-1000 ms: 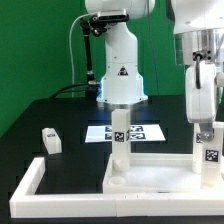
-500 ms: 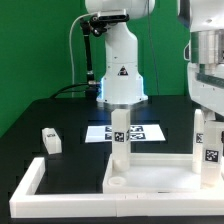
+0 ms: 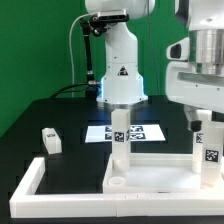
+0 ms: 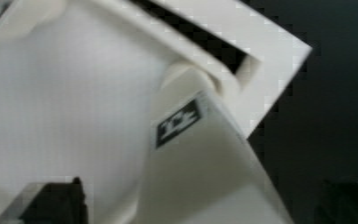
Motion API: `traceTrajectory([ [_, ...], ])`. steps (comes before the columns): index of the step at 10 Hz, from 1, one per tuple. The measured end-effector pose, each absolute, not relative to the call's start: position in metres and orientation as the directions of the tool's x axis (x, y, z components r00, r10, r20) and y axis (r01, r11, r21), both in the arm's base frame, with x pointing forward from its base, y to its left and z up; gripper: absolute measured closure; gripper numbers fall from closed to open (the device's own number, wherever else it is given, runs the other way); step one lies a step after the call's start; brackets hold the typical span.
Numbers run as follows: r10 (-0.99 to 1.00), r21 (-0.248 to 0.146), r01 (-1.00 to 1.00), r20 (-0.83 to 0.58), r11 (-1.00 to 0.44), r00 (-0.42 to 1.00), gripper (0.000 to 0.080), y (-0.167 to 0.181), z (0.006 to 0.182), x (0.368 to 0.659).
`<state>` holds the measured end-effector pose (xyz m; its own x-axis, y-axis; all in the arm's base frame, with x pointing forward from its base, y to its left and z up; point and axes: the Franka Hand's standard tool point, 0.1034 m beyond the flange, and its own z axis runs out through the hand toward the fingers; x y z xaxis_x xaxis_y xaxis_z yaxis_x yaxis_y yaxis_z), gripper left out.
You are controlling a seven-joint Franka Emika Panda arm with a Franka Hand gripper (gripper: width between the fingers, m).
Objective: Assemble desk
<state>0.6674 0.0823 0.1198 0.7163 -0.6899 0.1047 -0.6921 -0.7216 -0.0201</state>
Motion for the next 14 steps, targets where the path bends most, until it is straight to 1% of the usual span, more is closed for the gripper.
traceTrajectory([
  [1, -0.619, -0.021, -0.621, 0.109, -0.783, 0.777, 0.015, 0.083, 0.119, 0.67],
  [2, -0.632, -0.022, -0.634, 0.109, -0.773, 0.767, 0.015, 0.083, 0.119, 0.67],
  [3, -0.65, -0.025, -0.651, 0.108, -0.758, 0.752, 0.0178, 0.083, 0.119, 0.67],
  [4, -0.65, -0.025, -0.652, 0.108, -0.758, 0.752, 0.0178, 0.083, 0.119, 0.67],
  [5, -0.662, -0.027, -0.663, 0.108, -0.748, 0.742, 0.0368, 0.083, 0.119, 0.67],
  [6, -0.727, -0.036, -0.727, 0.104, -0.685, 0.679, 0.0368, 0.083, 0.119, 0.67],
  [7, -0.765, -0.042, -0.766, 0.102, -0.642, 0.636, 0.0511, 0.083, 0.119, 0.67],
  [8, -0.795, -0.046, -0.796, 0.099, -0.604, 0.598, 0.051, 0.083, 0.119, 0.669],
  [10, -0.926, -0.059, -0.926, 0.082, -0.374, 0.369, 0.051, 0.078, 0.118, 0.668],
  [11, -0.98, -0.062, -0.979, 0.051, -0.196, 0.193, 0.051, 0.079, 0.118, 0.666],
  [12, -1.0, -0.069, -0.998, -0.003, 0.007, -0.007, 0.051, 0.083, 0.117, 0.665],
  [13, -0.981, -0.065, -0.98, -0.056, 0.189, -0.185, 0.051, 0.087, 0.117, 0.663],
  [14, -0.942, -0.063, -0.943, -0.098, 0.327, -0.32, 0.0508, 0.09, 0.117, 0.663],
])
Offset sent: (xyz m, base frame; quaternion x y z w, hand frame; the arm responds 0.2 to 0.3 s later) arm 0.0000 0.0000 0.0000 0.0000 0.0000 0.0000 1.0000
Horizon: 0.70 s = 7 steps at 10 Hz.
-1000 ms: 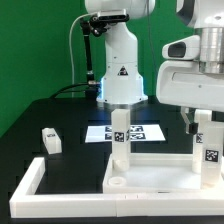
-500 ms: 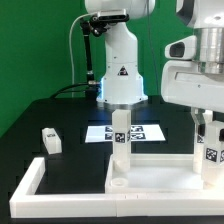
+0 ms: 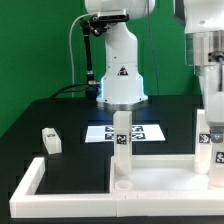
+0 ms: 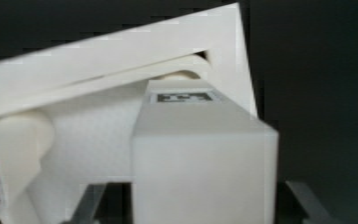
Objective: Assemble desk
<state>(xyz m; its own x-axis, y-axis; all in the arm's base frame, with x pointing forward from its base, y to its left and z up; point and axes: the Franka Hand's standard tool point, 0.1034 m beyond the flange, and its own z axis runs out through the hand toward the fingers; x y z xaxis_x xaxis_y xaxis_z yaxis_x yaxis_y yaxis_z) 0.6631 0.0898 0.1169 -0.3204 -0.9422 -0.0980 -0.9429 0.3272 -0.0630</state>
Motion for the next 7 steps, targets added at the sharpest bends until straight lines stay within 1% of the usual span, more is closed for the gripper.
traceTrajectory([
  [1, -0.901, -0.056, -0.902, -0.107, 0.428, -0.42, 0.0508, 0.094, 0.117, 0.663],
  [2, -0.892, -0.055, -0.893, -0.108, 0.447, -0.439, 0.0508, 0.093, 0.117, 0.663],
  [3, -0.906, -0.061, -0.907, -0.104, 0.417, -0.41, 0.0508, 0.093, 0.117, 0.663],
  [4, -0.947, -0.071, -0.946, -0.078, 0.317, -0.312, 0.0406, 0.095, 0.118, 0.663],
  [5, -0.983, -0.08, -0.98, -0.037, 0.182, -0.179, 0.0267, 0.102, 0.121, 0.664],
  [6, -0.998, -0.088, -0.994, -0.022, 0.067, -0.066, 0.0187, 0.109, 0.122, 0.665],
  [7, -0.996, -0.091, -0.992, -0.007, -0.086, 0.087, 0.0187, 0.113, 0.122, 0.665],
])
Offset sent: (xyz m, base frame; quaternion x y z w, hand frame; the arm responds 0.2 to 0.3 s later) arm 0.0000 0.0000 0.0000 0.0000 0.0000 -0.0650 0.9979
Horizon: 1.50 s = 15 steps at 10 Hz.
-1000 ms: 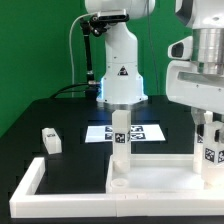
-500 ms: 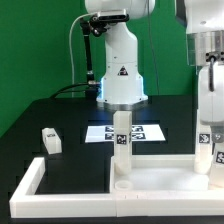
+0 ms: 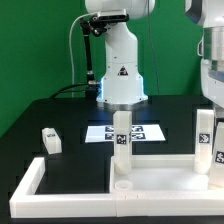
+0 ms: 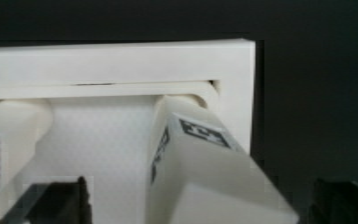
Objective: Assemble desk
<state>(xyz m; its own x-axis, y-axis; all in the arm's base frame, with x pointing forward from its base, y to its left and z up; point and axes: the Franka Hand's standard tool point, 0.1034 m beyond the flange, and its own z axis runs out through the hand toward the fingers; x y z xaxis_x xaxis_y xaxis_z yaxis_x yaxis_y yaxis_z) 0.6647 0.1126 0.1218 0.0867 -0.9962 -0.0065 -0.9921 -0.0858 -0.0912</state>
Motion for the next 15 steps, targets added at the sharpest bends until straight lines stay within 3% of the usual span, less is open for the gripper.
traceTrajectory([
  [4, -0.923, -0.087, -0.919, 0.039, -0.384, 0.382, 0.0151, 0.113, 0.119, 0.665],
  [6, -0.689, -0.038, -0.69, 0.104, -0.723, 0.717, 0.0151, 0.101, 0.117, 0.676],
  [7, -0.611, -0.028, -0.612, 0.108, -0.79, 0.784, 0.0151, 0.095, 0.116, 0.677],
  [10, -0.648, -0.033, -0.649, 0.107, -0.76, 0.754, 0.0178, 0.096, 0.116, 0.677],
  [12, -0.741, -0.045, -0.741, 0.101, -0.67, 0.664, 0.0501, 0.095, 0.116, 0.676],
  [14, -0.831, -0.053, -0.83, 0.094, -0.555, 0.549, 0.0501, 0.091, 0.115, 0.675],
  [15, -0.902, -0.064, -0.901, 0.085, -0.429, 0.423, 0.0501, 0.087, 0.115, 0.674],
])
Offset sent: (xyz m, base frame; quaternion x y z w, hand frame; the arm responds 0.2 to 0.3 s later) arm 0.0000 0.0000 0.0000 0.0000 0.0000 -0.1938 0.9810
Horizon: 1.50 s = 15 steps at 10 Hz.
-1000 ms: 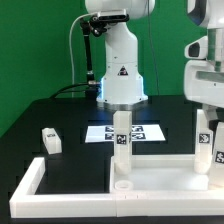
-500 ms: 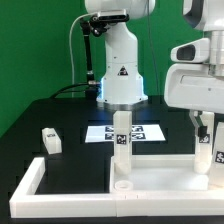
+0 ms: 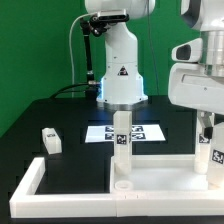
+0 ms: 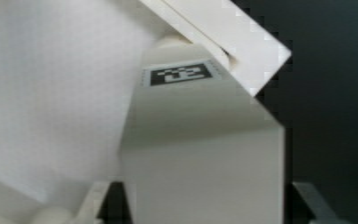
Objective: Assemble desk
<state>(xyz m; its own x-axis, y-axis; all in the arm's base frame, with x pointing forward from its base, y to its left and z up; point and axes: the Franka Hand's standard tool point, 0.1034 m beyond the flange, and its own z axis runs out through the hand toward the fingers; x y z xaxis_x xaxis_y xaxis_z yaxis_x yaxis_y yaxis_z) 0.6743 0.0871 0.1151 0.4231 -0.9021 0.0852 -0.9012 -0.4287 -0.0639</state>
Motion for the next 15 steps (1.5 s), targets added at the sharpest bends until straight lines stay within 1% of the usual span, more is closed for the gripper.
traceTrajectory([
  [1, -0.971, -0.075, -0.969, 0.063, -0.237, 0.233, 0.0501, 0.086, 0.114, 0.671],
  [2, -0.997, -0.083, -0.994, 0.03, -0.068, 0.065, 0.0501, 0.087, 0.114, 0.669],
  [4, -0.974, -0.107, -0.968, -0.038, 0.226, -0.223, 0.0501, 0.086, 0.113, 0.664],
  [5, -0.966, -0.111, -0.96, -0.047, 0.258, -0.254, 0.0501, 0.084, 0.113, 0.663],
  [6, -0.958, -0.105, -0.952, -0.053, 0.287, -0.282, 0.0501, 0.084, 0.113, 0.662],
  [7, -0.952, -0.103, -0.946, -0.055, 0.306, -0.302, 0.0445, 0.086, 0.112, 0.662],
  [8, -0.955, -0.104, -0.95, -0.054, 0.295, -0.29, 0.031, 0.086, 0.111, 0.662],
  [9, -0.974, -0.095, -0.97, -0.038, 0.225, -0.222, 0.031, 0.088, 0.111, 0.66],
  [10, -0.995, -0.057, -0.994, -0.003, 0.097, -0.097, 0.0185, 0.094, 0.114, 0.659],
  [11, -0.999, -0.066, -0.997, 0.009, -0.048, 0.048, 0.0161, 0.103, 0.114, 0.664],
  [12, -0.98, -0.063, -0.978, 0.015, -0.197, 0.196, 0.0161, 0.107, 0.112, 0.663],
  [15, -0.935, -0.059, -0.934, 0.027, -0.354, 0.353, 0.0151, 0.104, 0.112, 0.664],
])
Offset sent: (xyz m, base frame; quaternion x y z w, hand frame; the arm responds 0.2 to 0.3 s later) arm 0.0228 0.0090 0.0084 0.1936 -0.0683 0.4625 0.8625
